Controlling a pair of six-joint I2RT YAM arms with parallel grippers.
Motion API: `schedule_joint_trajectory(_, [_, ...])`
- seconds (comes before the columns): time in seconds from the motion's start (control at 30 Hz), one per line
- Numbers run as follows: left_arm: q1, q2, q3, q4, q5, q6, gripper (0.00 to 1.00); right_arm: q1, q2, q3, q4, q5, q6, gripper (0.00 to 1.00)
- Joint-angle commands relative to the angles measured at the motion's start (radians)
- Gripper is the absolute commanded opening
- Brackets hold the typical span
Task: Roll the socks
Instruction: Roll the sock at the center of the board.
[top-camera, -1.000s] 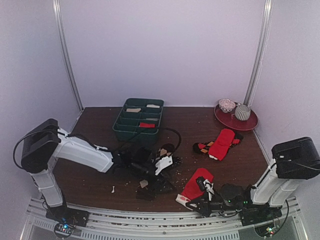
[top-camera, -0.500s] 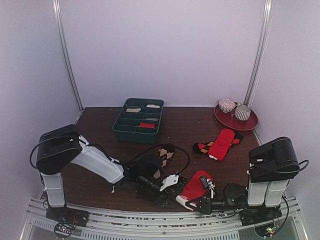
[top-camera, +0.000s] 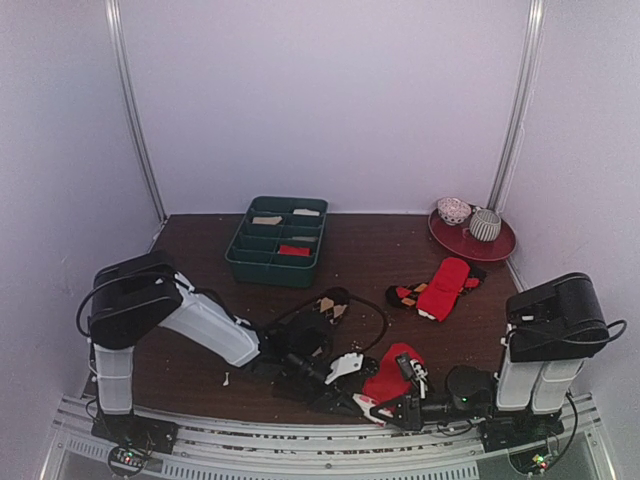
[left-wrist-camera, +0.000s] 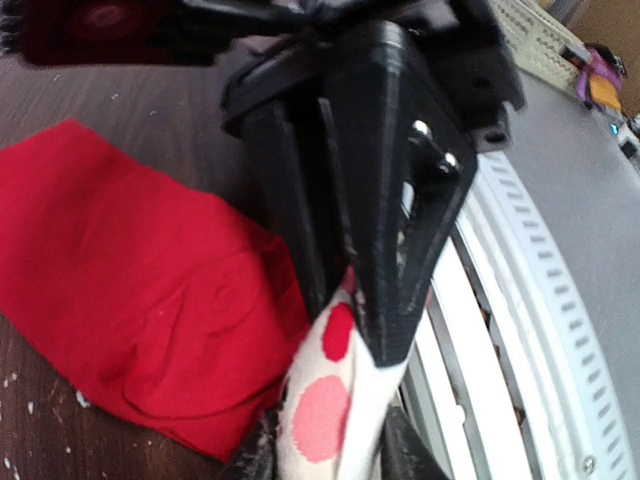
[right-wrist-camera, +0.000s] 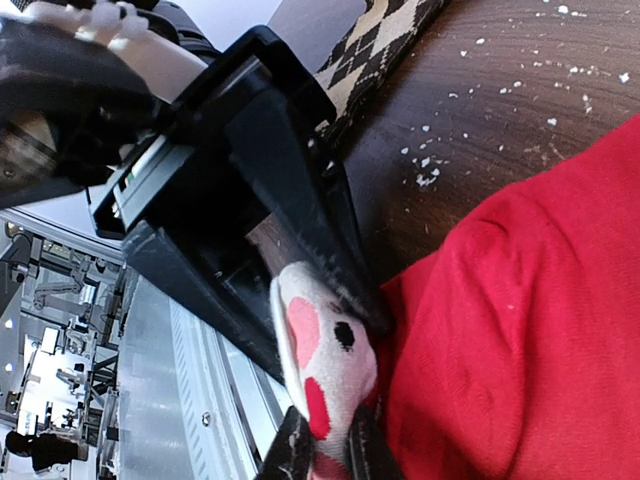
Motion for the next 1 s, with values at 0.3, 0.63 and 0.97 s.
schedule_joint_trajectory(0.3, [-0.007, 0.026, 0.012, -0.089, -0.011, -0.024, 0.0, 0.007, -0.066, 0.062, -0.53, -0.029, -0.046, 0.13])
schedule_joint_trajectory(0.63, [0.031, 0.085, 0.028, -0.22, -0.143, -0.309, 0.0, 0.006, -0.546, 0.298, -1.357, 0.277, -0.274, 0.47])
schedule_joint_trajectory(0.97, [0.137, 0.095, -0.083, -0.093, -0.254, -0.59, 0.0, -0.011, -0.827, 0.32, -1.469, 0.332, -0.523, 0.62])
